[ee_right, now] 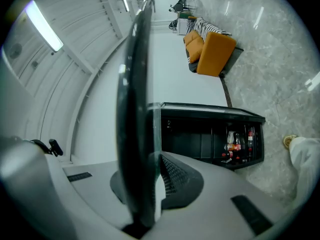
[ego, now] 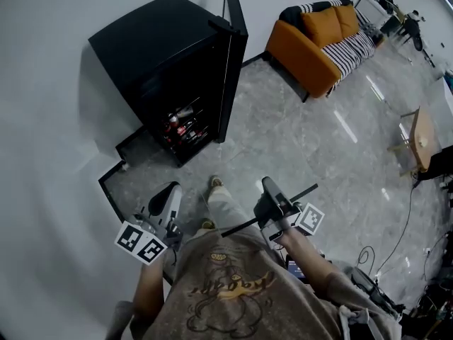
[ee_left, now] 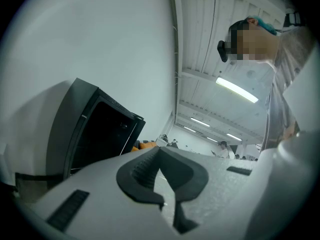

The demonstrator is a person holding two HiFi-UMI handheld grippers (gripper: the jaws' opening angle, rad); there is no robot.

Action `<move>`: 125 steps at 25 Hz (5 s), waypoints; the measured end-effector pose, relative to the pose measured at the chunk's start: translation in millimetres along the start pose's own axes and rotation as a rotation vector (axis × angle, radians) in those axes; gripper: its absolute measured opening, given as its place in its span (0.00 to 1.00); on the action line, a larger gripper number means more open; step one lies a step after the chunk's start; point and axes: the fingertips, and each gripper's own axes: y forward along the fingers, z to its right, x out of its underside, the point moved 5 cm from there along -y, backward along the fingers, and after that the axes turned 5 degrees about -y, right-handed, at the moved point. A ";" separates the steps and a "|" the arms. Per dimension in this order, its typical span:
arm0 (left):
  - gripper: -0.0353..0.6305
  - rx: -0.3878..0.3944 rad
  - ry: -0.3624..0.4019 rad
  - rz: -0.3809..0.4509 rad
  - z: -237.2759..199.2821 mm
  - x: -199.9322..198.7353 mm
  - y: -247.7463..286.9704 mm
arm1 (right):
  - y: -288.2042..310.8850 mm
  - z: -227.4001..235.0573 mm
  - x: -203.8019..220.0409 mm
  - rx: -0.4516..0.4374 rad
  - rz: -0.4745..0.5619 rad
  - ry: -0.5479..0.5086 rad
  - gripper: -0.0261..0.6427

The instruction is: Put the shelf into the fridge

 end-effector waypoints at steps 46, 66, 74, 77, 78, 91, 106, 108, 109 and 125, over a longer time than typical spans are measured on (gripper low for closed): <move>0.06 -0.075 0.136 -0.056 -83.0 -73.5 128.9 | 231.1 137.0 -27.8 0.021 -0.310 0.076 0.08; 0.06 -0.079 0.104 -0.097 -76.2 -52.2 136.8 | 248.5 203.8 -4.4 0.031 -0.327 0.085 0.08; 0.06 -0.080 0.091 -0.120 -73.9 -43.7 130.6 | 257.4 235.0 3.2 0.038 -0.329 0.085 0.08; 0.06 -0.091 0.084 -0.128 -75.2 -40.3 127.1 | 262.0 244.5 4.8 0.046 -0.330 0.085 0.08; 0.06 -0.095 0.081 -0.130 -75.7 -39.2 126.2 | 263.7 247.4 5.5 0.050 -0.328 0.087 0.08; 0.06 -0.119 0.047 -0.154 -81.9 -27.7 119.1 | 292.3 273.5 16.5 0.081 -0.329 0.075 0.08; 0.06 -0.172 0.022 -0.151 -91.7 -22.2 108.6 | 310.6 291.4 21.4 0.075 -0.324 0.106 0.08; 0.06 -0.175 0.021 -0.151 -91.8 -21.4 108.3 | 310.6 293.2 22.7 0.081 -0.320 0.108 0.08; 0.06 -0.176 0.020 -0.150 -92.3 -21.4 108.3 | 311.2 295.3 23.0 0.086 -0.319 0.107 0.08; 0.06 -0.211 -0.002 -0.160 -98.2 -17.8 107.2 | 324.6 311.7 29.3 0.086 -0.293 0.156 0.08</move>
